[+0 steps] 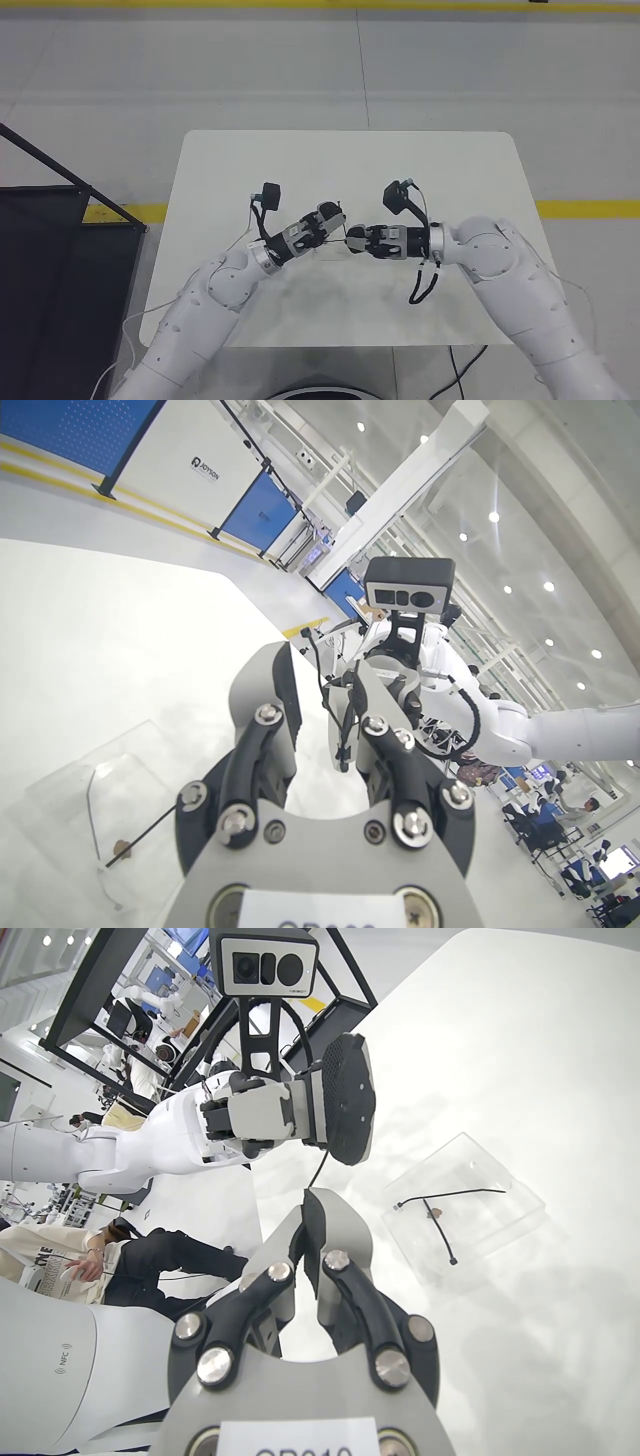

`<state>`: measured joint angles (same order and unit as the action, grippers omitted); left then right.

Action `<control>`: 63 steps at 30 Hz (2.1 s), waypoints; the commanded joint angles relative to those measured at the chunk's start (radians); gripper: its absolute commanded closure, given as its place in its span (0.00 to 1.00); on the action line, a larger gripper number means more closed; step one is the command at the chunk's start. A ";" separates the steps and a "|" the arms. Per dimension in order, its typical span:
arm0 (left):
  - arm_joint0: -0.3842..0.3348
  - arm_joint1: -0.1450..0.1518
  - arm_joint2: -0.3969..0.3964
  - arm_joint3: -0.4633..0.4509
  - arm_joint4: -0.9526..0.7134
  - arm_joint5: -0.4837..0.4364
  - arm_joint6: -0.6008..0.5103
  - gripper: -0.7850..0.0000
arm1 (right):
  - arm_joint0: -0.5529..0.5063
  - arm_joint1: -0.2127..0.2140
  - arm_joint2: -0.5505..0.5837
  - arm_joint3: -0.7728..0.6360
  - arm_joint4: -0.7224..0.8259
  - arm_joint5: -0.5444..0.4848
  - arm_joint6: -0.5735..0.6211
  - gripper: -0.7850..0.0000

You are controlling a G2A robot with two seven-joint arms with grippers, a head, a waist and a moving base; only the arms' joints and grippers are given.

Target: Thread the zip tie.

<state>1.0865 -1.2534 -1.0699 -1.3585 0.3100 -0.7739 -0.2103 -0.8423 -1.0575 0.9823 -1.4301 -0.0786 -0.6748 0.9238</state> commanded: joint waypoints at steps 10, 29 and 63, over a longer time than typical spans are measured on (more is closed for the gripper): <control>-0.011 -0.005 0.007 0.018 -0.016 -0.012 -0.008 0.67 | 0.007 -0.001 -0.009 0.005 -0.002 0.004 -0.001 1.00; -0.031 -0.014 0.021 0.044 -0.050 -0.017 -0.038 0.67 | 0.010 0.001 -0.012 0.006 -0.002 0.002 -0.010 1.00; -0.035 -0.022 0.017 0.059 -0.054 -0.028 -0.047 1.00 | 0.013 0.003 -0.020 0.009 -0.003 0.008 -0.014 1.00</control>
<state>1.0520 -1.2750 -1.0529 -1.2997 0.2558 -0.8012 -0.2563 -0.8298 -1.0548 0.9626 -1.4208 -0.0815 -0.6667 0.9100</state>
